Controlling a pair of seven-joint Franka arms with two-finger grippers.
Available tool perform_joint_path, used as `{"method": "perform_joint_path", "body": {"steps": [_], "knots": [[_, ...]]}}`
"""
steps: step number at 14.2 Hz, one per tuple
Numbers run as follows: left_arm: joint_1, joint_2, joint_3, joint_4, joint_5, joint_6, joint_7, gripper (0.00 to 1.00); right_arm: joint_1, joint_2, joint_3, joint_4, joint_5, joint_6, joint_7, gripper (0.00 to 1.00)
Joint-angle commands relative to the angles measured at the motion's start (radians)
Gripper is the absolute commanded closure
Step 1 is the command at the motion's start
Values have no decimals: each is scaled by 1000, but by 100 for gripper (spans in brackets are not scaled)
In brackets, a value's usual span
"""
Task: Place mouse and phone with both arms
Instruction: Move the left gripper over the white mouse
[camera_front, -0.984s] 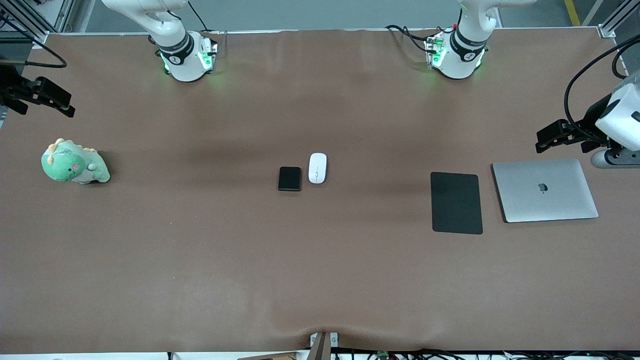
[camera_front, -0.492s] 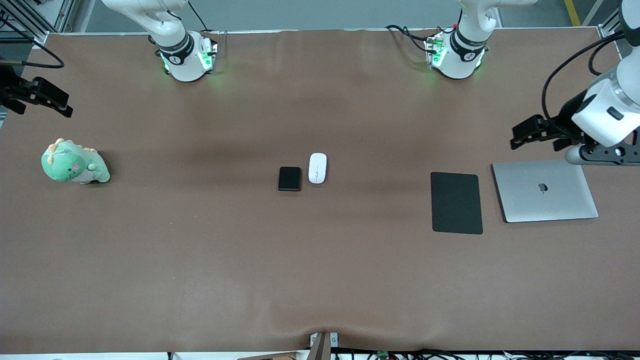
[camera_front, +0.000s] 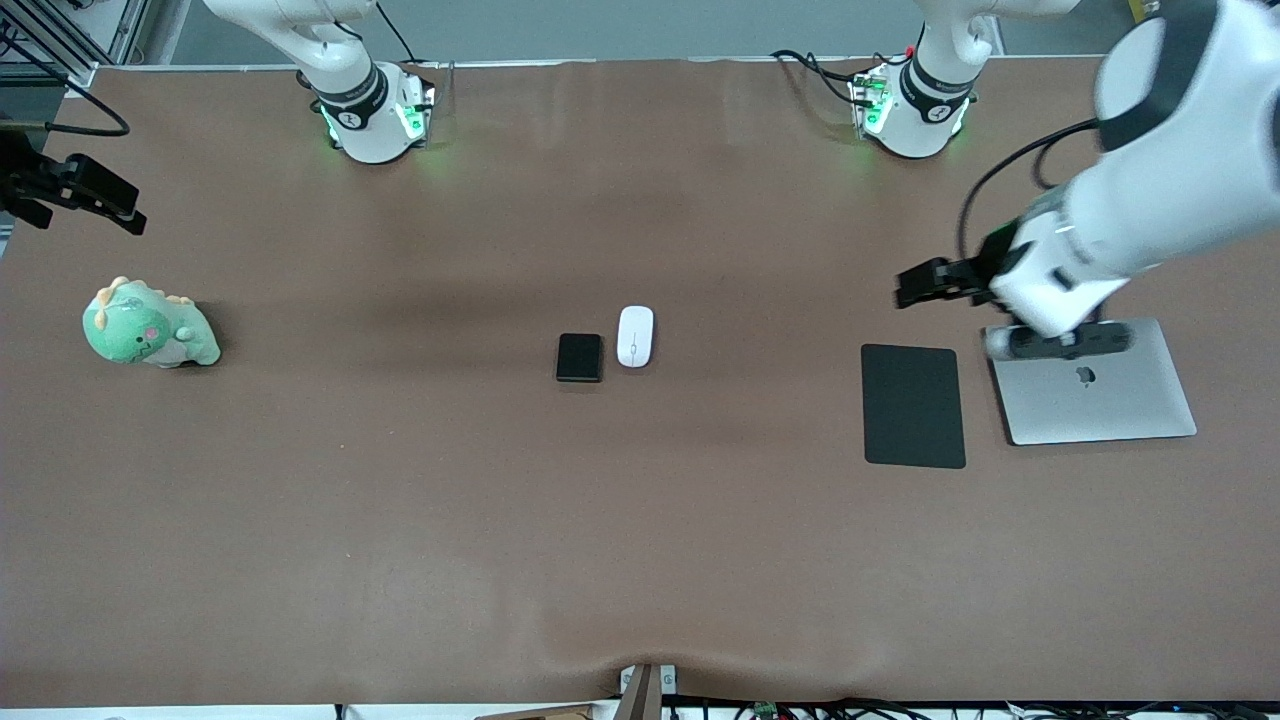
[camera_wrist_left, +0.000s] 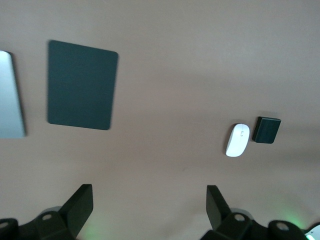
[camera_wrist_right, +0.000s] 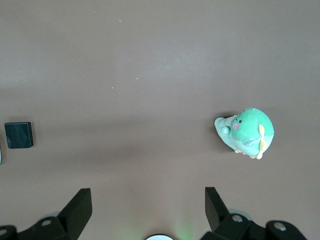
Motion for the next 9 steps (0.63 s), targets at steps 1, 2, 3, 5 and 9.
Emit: {"method": "perform_joint_path", "body": {"steps": [1,2,3,5,9], "knots": [[-73,43,4,15,-4,29,-65,0,-13,-7,8,5,15,-6,-9,0],[-104,61,6,15,1,52,-95,0,-15,-7,8,5,16,-6,-9,0],[-131,83,6,15,13,75,-132,0,-15,-7,8,5,16,-6,-9,0],[-197,123,5,17,57,127,-213,0,-13,-6,8,7,16,-2,-9,0],[-332,224,6,18,143,230,-379,0,-6,-6,12,13,19,0,-7,0]]}}
